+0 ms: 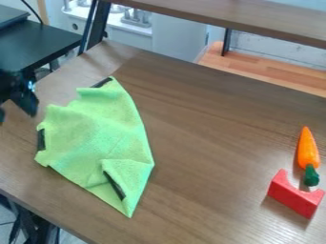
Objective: Unfold the cloth from left to right
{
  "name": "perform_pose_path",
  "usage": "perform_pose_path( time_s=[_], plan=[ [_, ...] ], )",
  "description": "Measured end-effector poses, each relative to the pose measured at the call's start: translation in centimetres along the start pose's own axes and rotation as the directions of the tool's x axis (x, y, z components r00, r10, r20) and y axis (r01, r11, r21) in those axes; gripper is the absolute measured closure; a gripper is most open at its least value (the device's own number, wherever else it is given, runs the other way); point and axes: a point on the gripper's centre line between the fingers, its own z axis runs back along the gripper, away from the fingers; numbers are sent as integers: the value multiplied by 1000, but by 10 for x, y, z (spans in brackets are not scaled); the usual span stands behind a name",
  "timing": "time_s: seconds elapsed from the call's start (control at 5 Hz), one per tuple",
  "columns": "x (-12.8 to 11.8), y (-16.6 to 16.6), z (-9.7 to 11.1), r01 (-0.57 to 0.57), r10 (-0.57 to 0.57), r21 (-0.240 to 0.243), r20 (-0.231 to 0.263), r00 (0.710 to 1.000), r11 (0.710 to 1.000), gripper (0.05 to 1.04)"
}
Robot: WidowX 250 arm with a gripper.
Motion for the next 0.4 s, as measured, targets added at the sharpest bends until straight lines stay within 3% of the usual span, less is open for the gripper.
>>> perform_pose_path(
  time_s=[0.4],
  plan=[
    [-1,20,-30,-76,75,57,20,997,995,83]
  ],
)
